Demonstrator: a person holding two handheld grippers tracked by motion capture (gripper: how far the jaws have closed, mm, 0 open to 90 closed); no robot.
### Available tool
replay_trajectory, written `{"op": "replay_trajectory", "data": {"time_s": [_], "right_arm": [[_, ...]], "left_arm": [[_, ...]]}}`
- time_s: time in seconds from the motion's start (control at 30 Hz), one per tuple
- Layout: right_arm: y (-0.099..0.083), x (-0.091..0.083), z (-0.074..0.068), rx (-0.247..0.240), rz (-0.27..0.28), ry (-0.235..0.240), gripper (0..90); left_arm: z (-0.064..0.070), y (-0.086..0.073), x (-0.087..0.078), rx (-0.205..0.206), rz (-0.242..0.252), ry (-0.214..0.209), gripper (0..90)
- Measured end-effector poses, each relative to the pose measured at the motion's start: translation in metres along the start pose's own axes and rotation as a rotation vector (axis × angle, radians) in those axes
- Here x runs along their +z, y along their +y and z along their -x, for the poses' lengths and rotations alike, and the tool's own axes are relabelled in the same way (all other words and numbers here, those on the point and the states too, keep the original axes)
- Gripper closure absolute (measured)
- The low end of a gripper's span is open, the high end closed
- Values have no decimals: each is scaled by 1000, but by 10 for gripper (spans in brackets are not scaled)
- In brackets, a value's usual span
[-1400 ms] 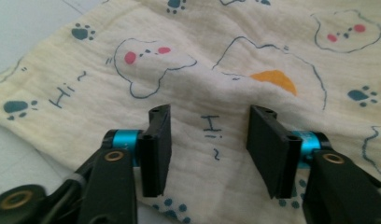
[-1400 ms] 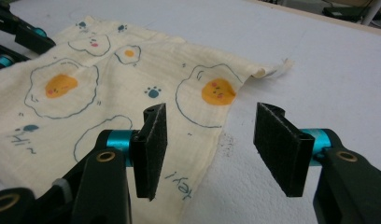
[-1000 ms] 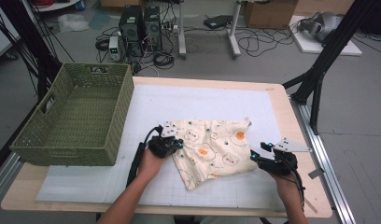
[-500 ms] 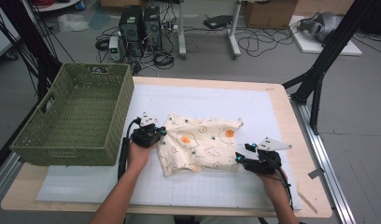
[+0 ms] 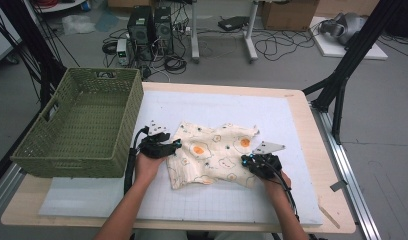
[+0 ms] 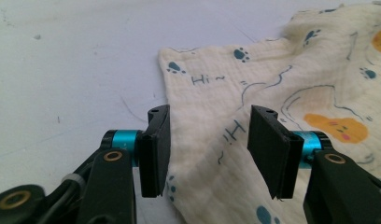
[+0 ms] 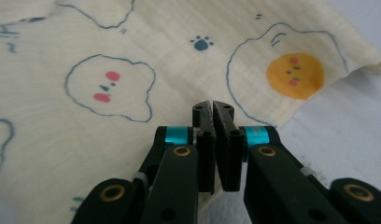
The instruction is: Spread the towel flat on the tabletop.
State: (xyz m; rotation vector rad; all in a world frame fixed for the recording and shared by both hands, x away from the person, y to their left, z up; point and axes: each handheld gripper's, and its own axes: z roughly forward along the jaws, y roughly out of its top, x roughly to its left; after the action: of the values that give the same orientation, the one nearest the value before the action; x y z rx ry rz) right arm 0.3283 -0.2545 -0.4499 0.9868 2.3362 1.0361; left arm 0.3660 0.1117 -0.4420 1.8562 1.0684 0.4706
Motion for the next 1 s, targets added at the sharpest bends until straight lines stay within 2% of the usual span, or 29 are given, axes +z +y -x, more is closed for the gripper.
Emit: {"op": "replay_trajectory", "data": {"time_s": [0.1,0.17,0.2,0.27,0.4,0.47,0.53,0.63,0.7,0.87,0.97,1.0], "right_arm": [[4,6,6,14,-5,-99,885],[5,8,12,32,-13,-196,884],[4,10,18,59,-17,-262,881],[3,10,21,77,-12,-270,872],[2,3,24,122,16,-239,728],[1,-6,24,138,52,-235,659],[-1,-15,24,150,77,-222,605],[-5,-29,20,122,84,-206,567],[-10,-37,17,103,77,-190,555],[-24,-51,8,80,89,-128,544],[-28,-56,4,79,91,-97,555],[-29,-57,2,77,84,-87,591]], "left_arm": [[3,0,-4,4,7,-42,459],[5,1,-7,20,6,-68,417],[7,2,-8,28,4,-78,406],[12,2,-10,47,-1,-96,402],[19,1,-10,87,-49,-110,399],[22,0,-10,107,-71,-96,401],[25,-5,-11,111,-62,-98,410],[30,-11,-14,116,-79,-107,405],[32,-15,-19,122,-63,-124,400],[33,-24,-28,117,-62,-134,401],[34,-27,-32,118,-65,-143,407],[35,-28,-33,119,-67,-144,412]]}}
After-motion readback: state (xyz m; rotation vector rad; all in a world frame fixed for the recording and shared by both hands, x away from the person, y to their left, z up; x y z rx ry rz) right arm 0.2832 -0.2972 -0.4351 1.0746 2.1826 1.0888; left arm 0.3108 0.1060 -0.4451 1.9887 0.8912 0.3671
